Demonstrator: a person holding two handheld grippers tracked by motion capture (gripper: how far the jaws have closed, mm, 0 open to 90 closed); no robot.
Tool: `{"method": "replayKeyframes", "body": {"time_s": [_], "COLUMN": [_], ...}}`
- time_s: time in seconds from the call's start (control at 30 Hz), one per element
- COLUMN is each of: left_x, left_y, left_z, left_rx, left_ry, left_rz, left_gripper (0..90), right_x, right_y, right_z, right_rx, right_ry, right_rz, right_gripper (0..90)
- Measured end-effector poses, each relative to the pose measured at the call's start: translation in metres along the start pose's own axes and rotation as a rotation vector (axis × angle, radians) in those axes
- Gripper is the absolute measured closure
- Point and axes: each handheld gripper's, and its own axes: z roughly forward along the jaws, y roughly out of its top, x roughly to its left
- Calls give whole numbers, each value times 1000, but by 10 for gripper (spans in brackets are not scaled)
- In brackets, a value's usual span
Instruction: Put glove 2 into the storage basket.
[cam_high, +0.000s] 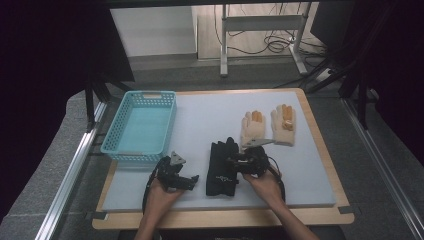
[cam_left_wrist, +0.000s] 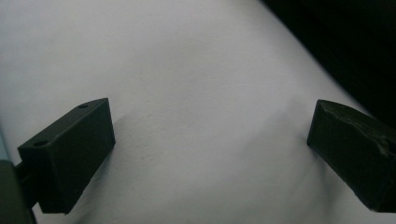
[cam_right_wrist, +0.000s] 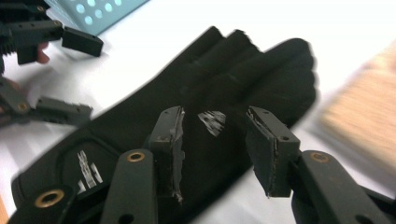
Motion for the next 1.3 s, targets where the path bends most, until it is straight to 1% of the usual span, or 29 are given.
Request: {"method": "replayKeyframes", "body": {"time_s": [0.03, 0.07, 0.1, 0.17, 0.27, 0.33, 0.37, 0.4, 0.43, 0.53, 0.6, 0.67, 0.73, 0.87, 1.0, 1.17, 1.3], "left_x": [0, 0, 0, 1, 0, 1, 2, 3, 4, 10, 14, 19, 23, 26, 27, 26, 26], "left_y": [0, 0, 0, 0, -1, -3, -5, -6, -8, -11, -15, -18, -21, -23, -24, -24, -24], "left_z": [0, 0, 0, 0, -2, -5, -6, -7, -9, -13, -16, -19, -21, -23, -23, -23, -23], "left_rx": [0, 1, 1, 1, 9, 9, 11, 11, 16, 23, 24, 19, 2, 0, -1, -1, -1], "left_ry": [0, -1, 0, -2, 8, 10, 12, 15, 20, 26, 20, 10, -9, -30, -34, -31, -31], "left_rz": [0, -2, -2, -1, -12, -14, -17, -23, -25, -27, -20, -10, 8, 31, 34, 37, 35], "left_gripper": [14, 14, 13, 13, 12, 12, 13, 14, 15, 10, 10, 19, 33, 48, 49, 48, 47], "right_x": [-4, -7, -10, -14, -15, -12, -10, -7, -5, 2, 6, 9, 11, 17, 25, 37, 43], "right_y": [-1, -3, -7, -14, -25, -32, -35, -38, -40, -45, -46, -45, -43, -40, -34, -25, -19], "right_z": [-4, -7, -10, -15, -19, -19, -19, -18, -18, -13, -7, -4, -1, 8, 19, 36, 46], "right_rx": [0, 5, 10, 21, 32, 48, 55, 61, 66, 75, 87, 81, 81, 73, 65, 51, 49], "right_ry": [0, -3, -2, 6, 39, 61, 66, 61, 61, 80, 71, 81, 87, 104, 113, 108, 102], "right_rz": [-7, -15, -34, -51, -65, -82, -98, -116, -126, -151, -171, -164, -164, -176, -177, -175, -193], "right_gripper": [555, 587, 628, 743, 853, 882, 883, 884, 884, 884, 884, 884, 883, 877, 863, 864, 862]}}
